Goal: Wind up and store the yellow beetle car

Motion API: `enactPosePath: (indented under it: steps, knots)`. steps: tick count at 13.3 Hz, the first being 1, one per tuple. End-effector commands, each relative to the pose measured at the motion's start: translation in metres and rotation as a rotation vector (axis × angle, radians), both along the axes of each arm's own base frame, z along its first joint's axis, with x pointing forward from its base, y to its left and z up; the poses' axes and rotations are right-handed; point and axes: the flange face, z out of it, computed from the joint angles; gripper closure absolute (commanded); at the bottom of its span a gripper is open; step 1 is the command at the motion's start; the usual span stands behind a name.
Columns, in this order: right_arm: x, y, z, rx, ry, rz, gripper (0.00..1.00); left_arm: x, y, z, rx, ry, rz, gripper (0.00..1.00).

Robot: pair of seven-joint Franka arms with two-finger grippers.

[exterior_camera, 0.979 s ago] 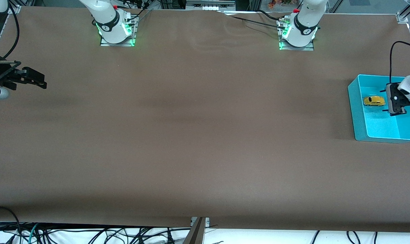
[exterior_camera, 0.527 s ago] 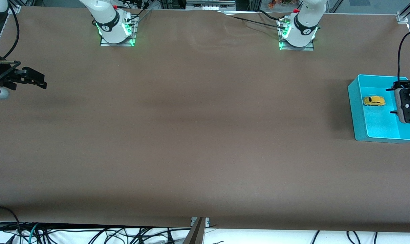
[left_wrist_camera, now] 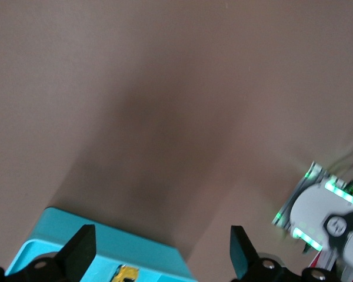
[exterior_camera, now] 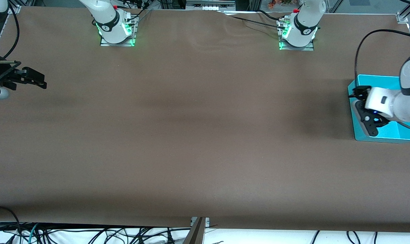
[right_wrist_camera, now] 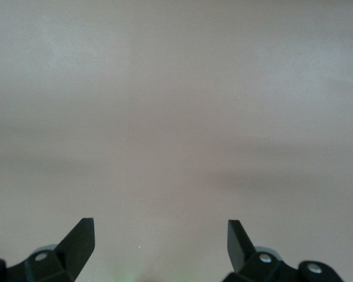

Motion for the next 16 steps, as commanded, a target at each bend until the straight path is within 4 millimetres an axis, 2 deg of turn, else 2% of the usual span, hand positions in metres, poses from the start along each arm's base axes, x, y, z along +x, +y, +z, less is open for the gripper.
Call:
enactPosePath:
  steps: [1, 2, 6, 10, 13, 14, 16]
  knots:
    - [-0.002, 0.000, 0.004, 0.009, -0.009, -0.003, 0.00, -0.009, -0.026, 0.034, 0.035, -0.030, 0.162, 0.00]
    - [-0.002, 0.000, 0.004, 0.009, -0.009, -0.003, 0.00, -0.012, -0.037, 0.050, 0.056, -0.065, 0.194, 0.00]
    - [-0.002, 0.001, 0.004, 0.011, -0.006, -0.003, 0.00, -0.032, -0.067, 0.090, 0.169, -0.139, 0.442, 0.00]
    - [-0.002, 0.001, 0.004, 0.010, -0.009, -0.003, 0.00, -0.055, -0.081, 0.126, 0.170, -0.303, 0.780, 0.00]
    - [-0.002, 0.000, 0.004, 0.010, -0.007, -0.006, 0.00, -0.068, -0.085, 0.142, 0.151, -0.310, 0.910, 0.00]
    - [-0.002, 0.000, 0.004, 0.010, -0.009, -0.004, 0.00, -0.075, -0.079, 0.144, 0.148, -0.299, 0.969, 0.00]
    - [-0.001, 0.001, 0.004, 0.010, -0.010, -0.003, 0.00, -0.078, -0.074, 0.137, 0.151, -0.291, 0.984, 0.00]
